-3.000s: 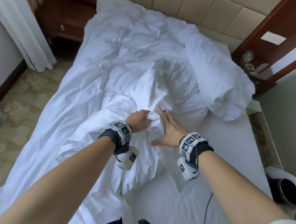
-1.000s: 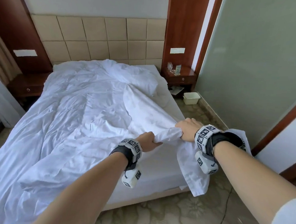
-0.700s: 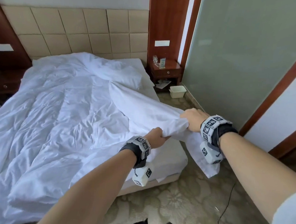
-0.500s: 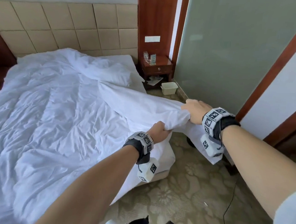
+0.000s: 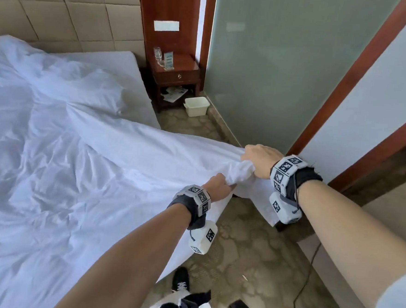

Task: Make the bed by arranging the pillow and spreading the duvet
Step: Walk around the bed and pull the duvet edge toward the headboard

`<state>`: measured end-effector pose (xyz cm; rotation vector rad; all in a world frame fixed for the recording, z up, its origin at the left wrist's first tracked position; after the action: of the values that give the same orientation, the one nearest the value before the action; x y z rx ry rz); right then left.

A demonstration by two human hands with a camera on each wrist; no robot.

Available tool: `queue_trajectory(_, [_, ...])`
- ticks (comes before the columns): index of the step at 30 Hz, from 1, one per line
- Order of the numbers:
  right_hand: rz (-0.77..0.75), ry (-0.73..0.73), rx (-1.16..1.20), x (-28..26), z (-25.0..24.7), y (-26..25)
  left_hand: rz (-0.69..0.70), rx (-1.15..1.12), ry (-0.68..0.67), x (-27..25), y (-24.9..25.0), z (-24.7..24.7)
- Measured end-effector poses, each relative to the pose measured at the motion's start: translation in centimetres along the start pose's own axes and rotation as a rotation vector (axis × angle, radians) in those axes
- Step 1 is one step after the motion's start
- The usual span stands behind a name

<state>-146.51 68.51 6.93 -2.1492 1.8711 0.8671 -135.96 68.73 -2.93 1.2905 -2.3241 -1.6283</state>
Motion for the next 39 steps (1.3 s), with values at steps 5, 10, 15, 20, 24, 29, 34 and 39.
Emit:
queue_trajectory(5, [-0.021, -0.204, 0.101, 4.4, 2.8, 5.8, -0.055, 0.188, -0.345, 6.9, 1.3, 1.5])
queue_trajectory(10, [-0.041, -0.243, 0.366, 8.4, 4.3, 9.6, -0.187, 0.112, -0.499, 10.3, -0.4, -1.4])
queue_trajectory(15, [-0.072, -0.212, 0.409, 13.2, 5.0, 13.9, -0.321, 0.085, -0.313, 15.2, -1.8, -4.8])
queue_trajectory(20, [-0.150, -0.229, 0.334, 17.7, 5.1, 18.9, -0.483, 0.059, -0.269, 18.6, -1.7, -6.1])
queue_trajectory(24, [-0.207, -0.187, 0.299, 20.5, 2.6, 23.4, -0.540, -0.063, -0.137, 21.0, 1.0, -7.9])
queue_trajectory(29, [-0.282, -0.141, 0.248, 22.3, 0.1, 27.0, -0.524, 0.052, 0.039, 24.1, 5.0, -10.7])
queue_trajectory(34, [-0.342, -0.137, 0.213, 25.0, -1.7, 28.4, -0.555, 0.068, 0.151, 26.4, 6.4, -13.1])
queue_trajectory(39, [-0.400, -0.158, 0.137, 28.1, -3.9, 27.5, -0.621, 0.077, 0.236, 27.6, 5.2, -16.3])
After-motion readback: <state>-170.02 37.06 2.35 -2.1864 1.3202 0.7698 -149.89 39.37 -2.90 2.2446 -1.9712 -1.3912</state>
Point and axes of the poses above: each hand's wrist, its own x-axis towards the middle knuckle, its own z-axis out of the palm, y = z × x, the point moved 7 cm from there along x, towards the middle knuckle, and after that the axes turned 12 degrees about -y, right-handed, at the moved point
